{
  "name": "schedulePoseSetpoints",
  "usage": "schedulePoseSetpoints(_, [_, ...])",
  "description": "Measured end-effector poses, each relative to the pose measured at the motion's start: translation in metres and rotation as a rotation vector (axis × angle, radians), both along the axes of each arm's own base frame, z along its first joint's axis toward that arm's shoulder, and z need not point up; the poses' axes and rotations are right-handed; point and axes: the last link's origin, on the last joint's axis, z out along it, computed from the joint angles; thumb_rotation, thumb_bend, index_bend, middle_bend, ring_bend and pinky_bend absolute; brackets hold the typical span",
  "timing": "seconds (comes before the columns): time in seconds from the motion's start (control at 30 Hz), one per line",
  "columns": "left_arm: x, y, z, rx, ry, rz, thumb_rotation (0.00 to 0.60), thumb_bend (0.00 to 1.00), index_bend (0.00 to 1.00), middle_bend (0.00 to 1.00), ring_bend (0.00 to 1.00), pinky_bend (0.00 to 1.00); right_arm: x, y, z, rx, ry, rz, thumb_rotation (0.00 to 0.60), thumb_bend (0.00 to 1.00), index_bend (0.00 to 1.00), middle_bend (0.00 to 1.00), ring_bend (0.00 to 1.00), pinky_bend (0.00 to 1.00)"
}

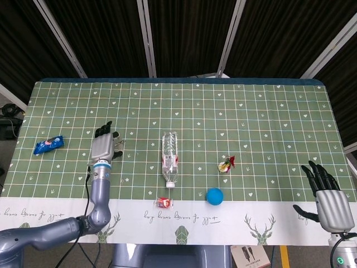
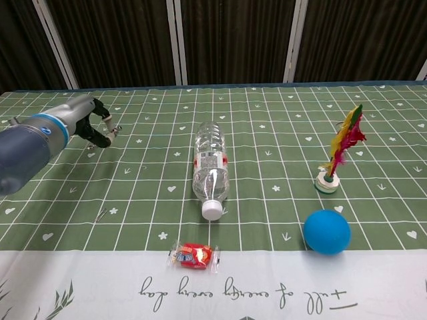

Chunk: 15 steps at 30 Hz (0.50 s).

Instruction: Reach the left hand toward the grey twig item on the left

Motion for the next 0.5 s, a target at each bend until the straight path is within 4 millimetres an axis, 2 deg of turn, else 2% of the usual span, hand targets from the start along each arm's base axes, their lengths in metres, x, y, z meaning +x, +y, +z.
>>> schedulePoseSetpoints(0.33, [-0.003, -0.035, 0.022, -0.065, -0.366, -0.049, 0.600, 0.46, 0.53, 0.00, 0.00, 0.00, -0.001, -0.001, -0.001, -0.009, 0.009, -0.005, 0.600, 0.00, 0.09, 0.00, 0.00, 0.16])
schedulePoseSetpoints(0.5, [-0.007, -0.056, 0.028, -0.135, -0.467, -0.059, 0.600, 0.47, 0.53, 0.00, 0.00, 0.00, -0.001, -0.002, -0.001, -0.014, 0.017, -0.009, 0.600, 0.00, 0.09, 0.00, 0.00, 0.16])
